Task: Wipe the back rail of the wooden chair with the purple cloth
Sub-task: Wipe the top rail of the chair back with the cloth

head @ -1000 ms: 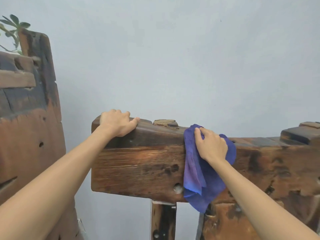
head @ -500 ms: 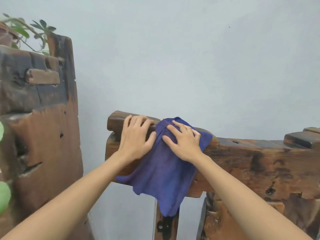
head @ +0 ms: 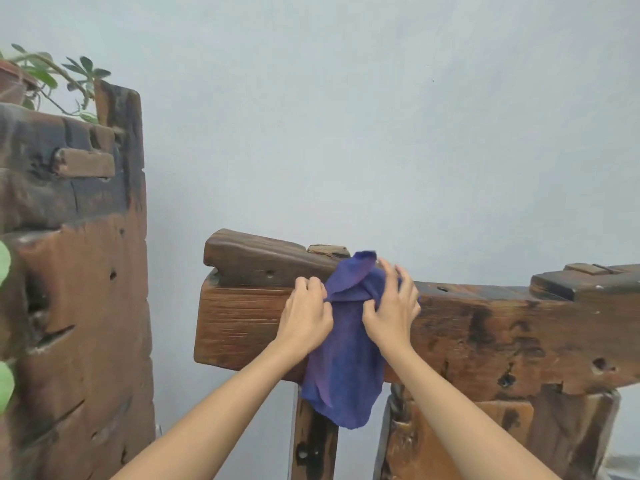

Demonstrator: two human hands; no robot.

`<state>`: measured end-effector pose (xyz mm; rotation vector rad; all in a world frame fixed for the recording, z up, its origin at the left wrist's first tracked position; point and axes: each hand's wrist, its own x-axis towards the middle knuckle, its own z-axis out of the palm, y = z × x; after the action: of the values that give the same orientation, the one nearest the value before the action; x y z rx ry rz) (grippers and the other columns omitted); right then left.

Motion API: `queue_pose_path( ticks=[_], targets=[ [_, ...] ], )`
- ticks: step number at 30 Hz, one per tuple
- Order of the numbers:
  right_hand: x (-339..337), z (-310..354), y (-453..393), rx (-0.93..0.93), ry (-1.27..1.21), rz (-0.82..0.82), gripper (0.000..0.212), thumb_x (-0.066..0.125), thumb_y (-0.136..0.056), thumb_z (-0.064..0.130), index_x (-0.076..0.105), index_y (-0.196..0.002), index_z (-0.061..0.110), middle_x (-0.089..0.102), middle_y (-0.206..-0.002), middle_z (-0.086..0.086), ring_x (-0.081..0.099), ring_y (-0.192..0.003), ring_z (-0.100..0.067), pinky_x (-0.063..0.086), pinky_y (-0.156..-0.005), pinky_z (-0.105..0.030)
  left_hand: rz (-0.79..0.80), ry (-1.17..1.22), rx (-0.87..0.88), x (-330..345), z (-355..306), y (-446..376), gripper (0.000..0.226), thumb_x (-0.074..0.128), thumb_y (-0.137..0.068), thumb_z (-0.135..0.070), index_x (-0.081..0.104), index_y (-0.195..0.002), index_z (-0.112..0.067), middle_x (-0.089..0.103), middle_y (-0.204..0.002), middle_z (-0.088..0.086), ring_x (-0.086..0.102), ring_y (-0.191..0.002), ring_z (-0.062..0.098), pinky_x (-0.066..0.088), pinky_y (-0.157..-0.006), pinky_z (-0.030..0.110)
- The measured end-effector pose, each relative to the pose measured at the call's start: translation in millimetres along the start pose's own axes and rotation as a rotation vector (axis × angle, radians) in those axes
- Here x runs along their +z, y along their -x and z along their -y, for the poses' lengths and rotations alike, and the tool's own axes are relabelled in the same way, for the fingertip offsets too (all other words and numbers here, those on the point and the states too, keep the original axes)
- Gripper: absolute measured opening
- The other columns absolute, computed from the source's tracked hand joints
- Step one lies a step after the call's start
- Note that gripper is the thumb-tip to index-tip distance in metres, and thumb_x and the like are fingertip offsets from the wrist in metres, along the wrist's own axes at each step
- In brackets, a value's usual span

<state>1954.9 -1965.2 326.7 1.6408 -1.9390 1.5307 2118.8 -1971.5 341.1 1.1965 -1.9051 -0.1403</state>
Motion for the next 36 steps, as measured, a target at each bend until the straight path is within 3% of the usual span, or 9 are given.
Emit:
queue_pose_path(
  ticks=[5,9,12,17,21,25,28,33,36],
  targets=[
    [1.2,-20.6,36.0,0.786,-0.145,-0.078,0.102,0.068,-0.078,0.075,0.03,-0.154,0.018,0.036,-0.154,-0.019,0.036,-0.141,-0.041,0.032,-0.114,-0.055,0.167,0.383,-0.03,-18.2,-32.4,-16.2,0.013,0.051,-0.097,-0.021,0.044,-0.087,-0.017,0.056,-0.075,-0.003,0.05,-0.059,0.001,0.034,-0.052,0.017],
    [6.7,-35.9,66.2,1.138,-0.819,0.267,0.077,0.053,-0.094,0.071,0.051,-0.144,0.013,0.063,-0.137,-0.019,0.062,-0.121,-0.041,0.053,-0.101,-0.053,0.115,0.622,-0.035,-24.7,-57.7,-29.7,0.011,0.054,-0.097,-0.022,0.045,-0.092,-0.019,0.056,-0.078,0.005,0.05,-0.069,0.017,0.039,-0.066,0.036],
    [4.7,-44.9,101.8,1.099,-1.153,0.628,0.074,0.07,-0.082,0.069,0.07,-0.131,0.013,0.074,-0.121,-0.018,0.073,-0.104,-0.038,0.059,-0.081,-0.045,0.14,0.74,-0.025,-27.8,-61.2,-32.8,0.012,0.049,-0.1,-0.015,0.047,-0.103,-0.027,0.065,-0.088,0.01,0.058,-0.074,0.017,0.046,-0.067,0.034],
    [2.8,-53.4,132.9,0.981,-1.22,0.754,0.052,0.065,-0.096,0.053,0.068,-0.136,0.019,0.073,-0.123,-0.012,0.069,-0.115,-0.043,0.052,-0.101,-0.06,0.139,0.818,-0.042,-32.7,-44.7,-21.9,0.034,0.041,-0.103,0.003,0.052,-0.12,-0.024,0.063,-0.127,0.01,0.063,-0.105,0.013,0.051,-0.087,0.023],
    [-9.5,-43.3,137.3,1.012,-1.285,0.963,0.05,0.093,-0.069,0.038,0.081,-0.113,0.02,0.076,-0.12,-0.015,0.075,-0.106,-0.039,0.062,-0.083,-0.051,0.11,0.818,-0.098,-40.6,-21.0,-11.8,0.039,0.041,-0.102,0.005,0.058,-0.12,-0.024,0.062,-0.134,0.006,0.061,-0.121,0.021,0.049,-0.102,0.035],
    [-20.9,-40.2,135.4,0.977,-1.15,1.217,0.05,0.082,-0.087,0.03,0.072,-0.129,0.005,0.069,-0.13,-0.02,0.067,-0.111,-0.04,0.057,-0.097,-0.054,0.117,0.717,-0.109,-53.9,4.2,-6.0,0.038,0.044,-0.101,0.005,0.064,-0.114,-0.024,0.065,-0.128,0.006,0.061,-0.112,0.016,0.046,-0.092,0.028],
    [-22.6,-51.8,127.2,0.891,-0.946,1.213,0.041,0.057,-0.104,0.013,0.056,-0.144,0.007,0.063,-0.144,-0.015,0.067,-0.12,-0.028,0.053,-0.107,-0.039,0.149,0.634,-0.117,-61.8,21.8,-0.5,0.031,0.049,-0.1,0.001,0.068,-0.111,-0.02,0.069,-0.117,0.002,0.063,-0.1,0.012,0.046,-0.084,0.024],
    [-31.5,-70.6,99.2,0.768,-0.89,0.986,0.041,0.062,-0.096,-0.007,0.064,-0.133,0.01,0.074,-0.125,-0.016,0.073,-0.111,-0.027,0.059,-0.097,-0.036,0.135,0.433,-0.047,-85.7,51.5,8.0,0.026,0.058,-0.094,-0.003,0.071,-0.099,-0.025,0.075,-0.104,-0.008,0.068,-0.098,0.0,0.048,-0.083,0.016],
    [-45.8,-75.9,76.3,0.664,-0.872,0.793,0.043,0.06,-0.097,-0.008,0.068,-0.132,0.017,0.074,-0.129,-0.006,0.073,-0.113,-0.019,0.058,-0.096,-0.034,0.152,0.325,-0.069,-106.2,78.7,9.1,0.017,0.065,-0.093,-0.011,0.072,-0.094,-0.026,0.077,-0.098,-0.005,0.072,-0.096,0.012,0.052,-0.086,0.032]
  ],
)
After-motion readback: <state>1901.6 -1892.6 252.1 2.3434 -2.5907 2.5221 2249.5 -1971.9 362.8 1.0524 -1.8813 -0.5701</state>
